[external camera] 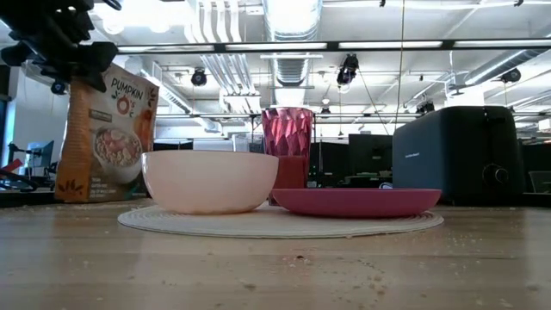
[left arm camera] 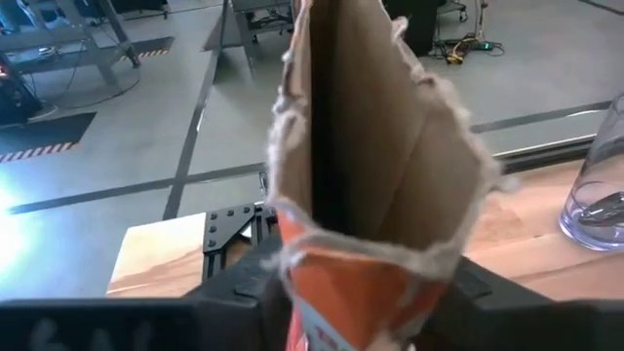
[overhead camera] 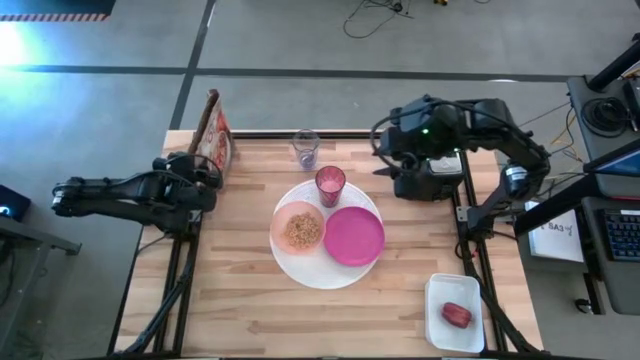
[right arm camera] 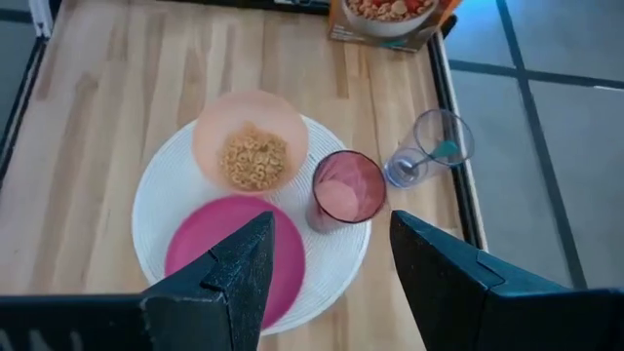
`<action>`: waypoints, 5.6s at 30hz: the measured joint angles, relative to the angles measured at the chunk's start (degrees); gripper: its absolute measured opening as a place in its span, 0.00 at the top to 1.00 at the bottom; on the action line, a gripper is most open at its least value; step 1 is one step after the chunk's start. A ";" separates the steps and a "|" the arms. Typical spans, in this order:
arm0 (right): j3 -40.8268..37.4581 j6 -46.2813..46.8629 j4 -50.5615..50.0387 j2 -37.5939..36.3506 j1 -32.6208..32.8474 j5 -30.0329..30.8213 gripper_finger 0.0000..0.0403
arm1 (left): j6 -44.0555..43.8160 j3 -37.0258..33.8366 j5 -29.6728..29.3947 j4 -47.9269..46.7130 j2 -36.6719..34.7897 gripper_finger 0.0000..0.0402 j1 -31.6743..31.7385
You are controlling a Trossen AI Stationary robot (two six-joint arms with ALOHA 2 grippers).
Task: Arrange a breakfast setting
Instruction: Pour the cereal into the orange bowl, then put the toasted bagel on the pink plate
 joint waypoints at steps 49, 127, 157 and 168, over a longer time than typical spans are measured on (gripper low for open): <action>0.04 -22.29 -0.32 -1.92 0.02 -10.37 0.52 | 34.12 29.94 17.53 11.08 3.76 0.49 -0.09; -84.40 41.54 40.10 -40.42 0.33 -10.34 0.52 | 36.34 -1.57 -8.25 67.52 21.05 0.49 -48.19; -67.25 49.31 15.78 -30.52 -19.33 33.15 0.52 | 35.29 -1.57 -8.38 67.12 21.20 0.49 -48.19; -67.56 42.13 18.64 -25.07 -29.72 29.69 0.52 | 35.27 -1.57 -8.36 65.65 21.20 0.49 -48.19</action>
